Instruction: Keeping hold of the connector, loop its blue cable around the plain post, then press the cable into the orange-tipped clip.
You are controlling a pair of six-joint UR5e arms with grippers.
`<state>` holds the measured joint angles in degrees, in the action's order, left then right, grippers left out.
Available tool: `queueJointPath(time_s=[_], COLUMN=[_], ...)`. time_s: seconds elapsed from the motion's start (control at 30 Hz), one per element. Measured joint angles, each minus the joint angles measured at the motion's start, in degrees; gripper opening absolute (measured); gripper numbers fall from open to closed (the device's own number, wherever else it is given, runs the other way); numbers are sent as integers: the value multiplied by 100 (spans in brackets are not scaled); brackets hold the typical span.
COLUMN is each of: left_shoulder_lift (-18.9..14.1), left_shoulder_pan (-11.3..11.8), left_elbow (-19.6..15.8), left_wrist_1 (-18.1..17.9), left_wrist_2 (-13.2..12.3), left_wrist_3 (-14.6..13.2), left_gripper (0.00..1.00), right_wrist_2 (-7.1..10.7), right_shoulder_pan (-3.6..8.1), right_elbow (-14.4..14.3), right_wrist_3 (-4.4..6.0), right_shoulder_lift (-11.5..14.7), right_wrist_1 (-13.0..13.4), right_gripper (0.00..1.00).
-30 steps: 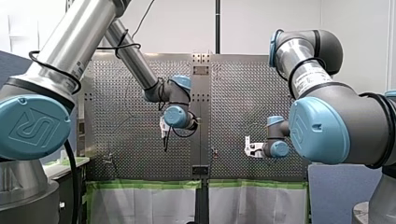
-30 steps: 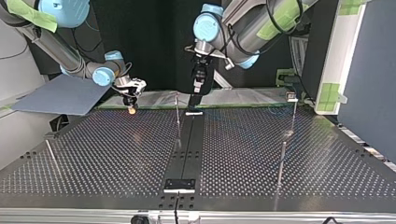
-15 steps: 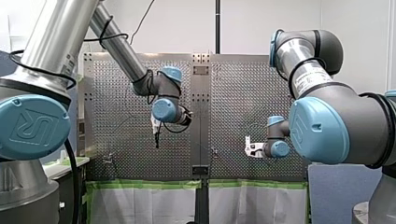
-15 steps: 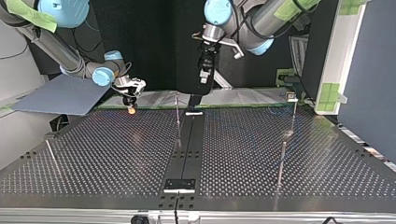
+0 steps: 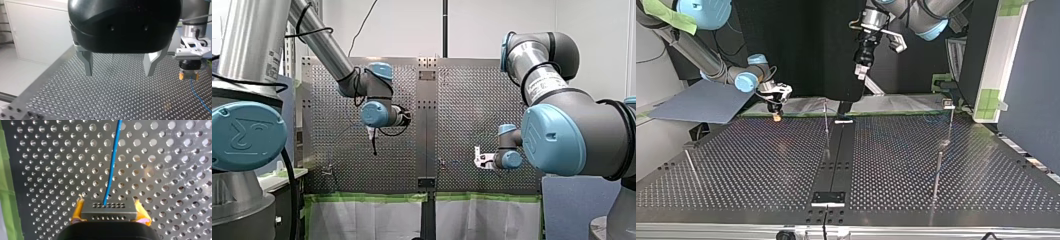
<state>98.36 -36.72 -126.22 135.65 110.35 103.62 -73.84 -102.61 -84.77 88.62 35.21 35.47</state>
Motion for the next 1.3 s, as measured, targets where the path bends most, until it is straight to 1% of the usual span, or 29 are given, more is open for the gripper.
queueJointPath(time_s=[0.2,0.3,0.47,0.63,0.67,0.73,0.9,1.0,1.07,1.17,1.27,1.3], left_shoulder_lift=[-351,-458,-491,-492,-490,-474,-312,-213,-190,-177,-176,-176], left_shoulder_pan=[-2,-7,-8,23,32,58,98,89,79,70,68,68], left_elbow=[-351,-501,-763,-983,-1025,-1136,-1417,-1600,-1701,-1793,-1812,-1815], left_wrist_1=[-310,-458,-715,-937,-979,-1088,-1237,-1259,-1265,-1273,-1275,-1276], left_wrist_2=[-54,-111,-149,-163,-159,-144,-122,-130,-135,-154,-163,-165], left_wrist_3=[37,62,162,188,189,189,155,116,101,91,89,88], left_gripper=[99,99,99,99,99,99,99,99,99,99,99,99], right_wrist_2=[-8,-8,-9,-14,-17,-21,-30,-77,-159,-286,-438,-504], right_shoulder_pan=[-1,-2,-1,0,2,6,15,21,24,27,41,48], right_elbow=[-1,-1,-1,0,-1,-1,-29,-82,-111,-150,-197,-208], right_wrist_3=[-1,-1,-1,-14,-30,-102,-355,-414,-399,-329,-199,-137], right_shoulder_lift=[0,0,0,0,2,19,218,388,519,670,830,897], right_wrist_1=[-42,-47,-54,-66,-80,-134,-369,-467,-544,-658,-757,-788], right_gripper=[0,0,0,0,0,0,0,0,0,0,0,0])
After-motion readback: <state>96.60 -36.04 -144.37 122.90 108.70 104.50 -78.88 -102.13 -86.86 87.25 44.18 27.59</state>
